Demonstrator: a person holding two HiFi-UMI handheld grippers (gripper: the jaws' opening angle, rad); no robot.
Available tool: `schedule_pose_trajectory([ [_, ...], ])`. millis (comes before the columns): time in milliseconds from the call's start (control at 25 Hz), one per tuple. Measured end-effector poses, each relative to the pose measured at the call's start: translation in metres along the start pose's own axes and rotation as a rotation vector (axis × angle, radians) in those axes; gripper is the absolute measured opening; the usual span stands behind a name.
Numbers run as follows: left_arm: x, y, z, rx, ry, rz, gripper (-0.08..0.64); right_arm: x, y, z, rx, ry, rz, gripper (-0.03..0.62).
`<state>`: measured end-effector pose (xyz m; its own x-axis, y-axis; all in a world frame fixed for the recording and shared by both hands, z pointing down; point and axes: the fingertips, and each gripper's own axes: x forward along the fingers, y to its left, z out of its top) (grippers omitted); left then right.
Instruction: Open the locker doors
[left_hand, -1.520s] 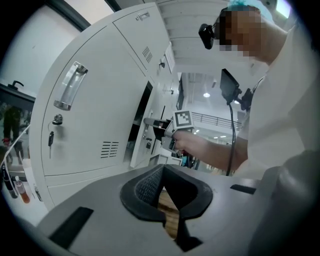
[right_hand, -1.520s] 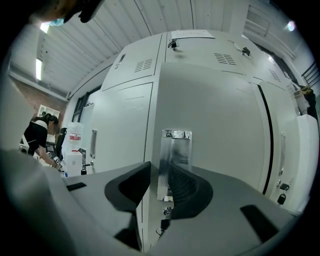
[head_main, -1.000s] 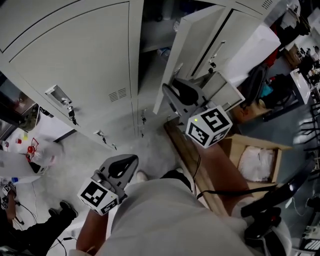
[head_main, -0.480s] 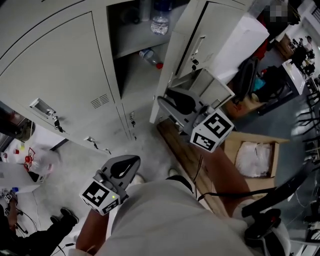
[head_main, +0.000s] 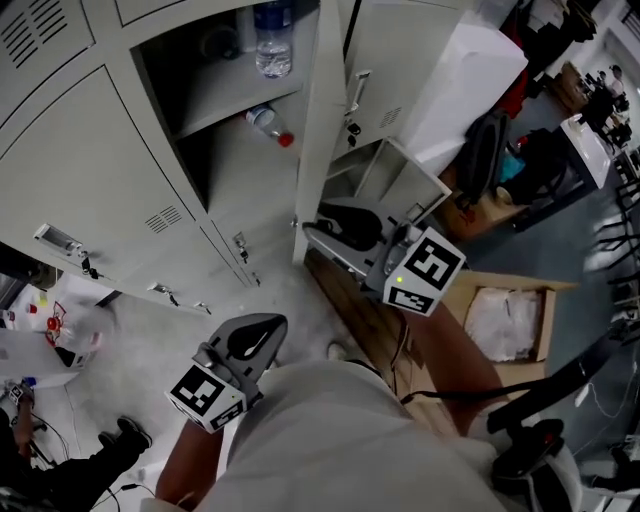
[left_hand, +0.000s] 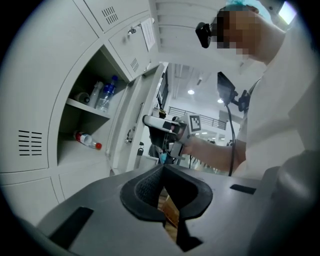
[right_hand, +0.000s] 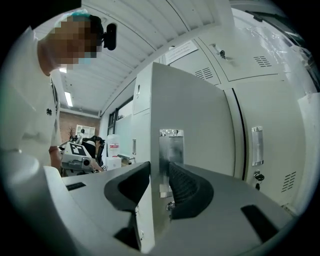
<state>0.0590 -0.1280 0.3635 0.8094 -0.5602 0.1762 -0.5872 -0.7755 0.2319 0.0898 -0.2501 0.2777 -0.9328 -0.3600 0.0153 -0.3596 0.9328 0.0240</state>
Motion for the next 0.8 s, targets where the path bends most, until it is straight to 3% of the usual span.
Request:
schedule_pose_trajectory([
  [800, 0.109, -0.047, 0.005, 0.008, 0.019, 0.085, 0.009, -0.100, -0.055, -0.008, 0.002, 0.004, 0.066, 0.078],
])
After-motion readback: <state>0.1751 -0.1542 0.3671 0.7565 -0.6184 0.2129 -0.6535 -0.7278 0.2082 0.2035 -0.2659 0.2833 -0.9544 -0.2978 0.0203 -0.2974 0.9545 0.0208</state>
